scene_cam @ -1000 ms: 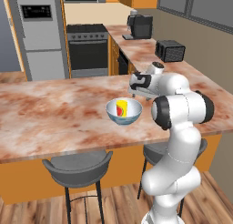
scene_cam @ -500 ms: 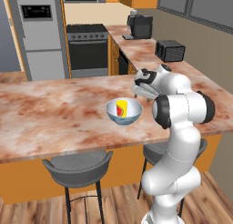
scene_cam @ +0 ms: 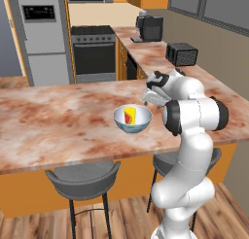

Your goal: Place the cup inside the bowl on the dining table and move the bowl to any counter.

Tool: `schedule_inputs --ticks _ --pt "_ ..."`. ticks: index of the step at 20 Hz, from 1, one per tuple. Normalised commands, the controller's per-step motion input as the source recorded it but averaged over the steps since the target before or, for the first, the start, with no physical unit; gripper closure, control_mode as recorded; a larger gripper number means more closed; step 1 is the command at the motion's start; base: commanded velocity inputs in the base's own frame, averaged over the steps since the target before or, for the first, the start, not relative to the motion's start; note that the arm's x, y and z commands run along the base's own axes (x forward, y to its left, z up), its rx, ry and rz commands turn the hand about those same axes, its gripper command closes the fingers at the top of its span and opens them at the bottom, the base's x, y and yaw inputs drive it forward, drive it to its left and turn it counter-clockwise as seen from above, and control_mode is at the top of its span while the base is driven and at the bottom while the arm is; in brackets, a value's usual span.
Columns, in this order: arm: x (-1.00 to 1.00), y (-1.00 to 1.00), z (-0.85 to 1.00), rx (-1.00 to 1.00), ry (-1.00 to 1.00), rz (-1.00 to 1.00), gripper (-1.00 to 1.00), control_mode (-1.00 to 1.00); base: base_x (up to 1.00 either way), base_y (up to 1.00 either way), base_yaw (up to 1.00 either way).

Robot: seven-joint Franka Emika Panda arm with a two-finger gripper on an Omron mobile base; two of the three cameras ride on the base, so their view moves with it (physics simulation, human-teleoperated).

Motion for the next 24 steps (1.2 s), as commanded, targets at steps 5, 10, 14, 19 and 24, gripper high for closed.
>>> schedule_inputs --ticks 5,10,14,19,24 --pt "0.06 0.0 -0.06 0.0 0.03 0.0 -1.0 -1.0 0.0 0.0 0.0" --pt "0.12 0.0 -0.06 0.0 0.02 0.0 -1.0 -1.0 0.0 0.0 0.0" --pt "0.17 0.0 -0.1 0.0 0.01 0.01 -1.0 -1.0 0.0 0.0 0.0" --pt "0.15 0.0 -0.16 0.0 0.0 0.01 -1.0 -1.0 0.0 0.0 0.0" --pt "0.07 0.0 -0.16 0.0 0.0 0.01 -1.0 -1.0 0.0 0.0 0.0"
